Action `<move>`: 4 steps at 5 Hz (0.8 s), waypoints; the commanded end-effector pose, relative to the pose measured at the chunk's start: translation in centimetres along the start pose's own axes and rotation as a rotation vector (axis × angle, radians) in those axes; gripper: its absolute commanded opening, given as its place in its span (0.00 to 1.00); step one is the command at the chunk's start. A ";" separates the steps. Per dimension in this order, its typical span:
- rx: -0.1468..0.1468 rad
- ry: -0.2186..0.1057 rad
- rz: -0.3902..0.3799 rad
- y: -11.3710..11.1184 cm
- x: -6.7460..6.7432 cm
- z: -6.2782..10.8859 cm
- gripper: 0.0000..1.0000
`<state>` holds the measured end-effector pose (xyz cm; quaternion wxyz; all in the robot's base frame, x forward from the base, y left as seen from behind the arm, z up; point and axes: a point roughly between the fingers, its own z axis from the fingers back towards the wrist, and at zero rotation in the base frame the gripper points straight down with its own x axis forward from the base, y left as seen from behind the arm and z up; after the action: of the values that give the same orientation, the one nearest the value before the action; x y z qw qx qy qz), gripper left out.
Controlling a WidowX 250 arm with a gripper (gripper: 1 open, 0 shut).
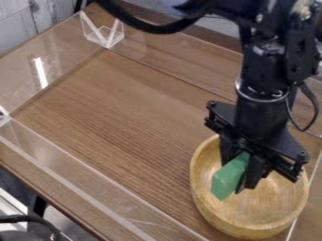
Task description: Put the green block in the brown bowl
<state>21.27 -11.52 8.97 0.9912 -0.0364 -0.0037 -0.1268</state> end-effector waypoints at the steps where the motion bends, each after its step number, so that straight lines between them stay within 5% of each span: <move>1: -0.010 -0.029 0.000 -0.3 0.5 0.5 0.00; 4: -0.029 -0.029 0.035 -0.2 0.5 0.0 0.00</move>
<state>20.94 -11.73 8.25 0.9928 -0.0480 -0.0005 -0.1099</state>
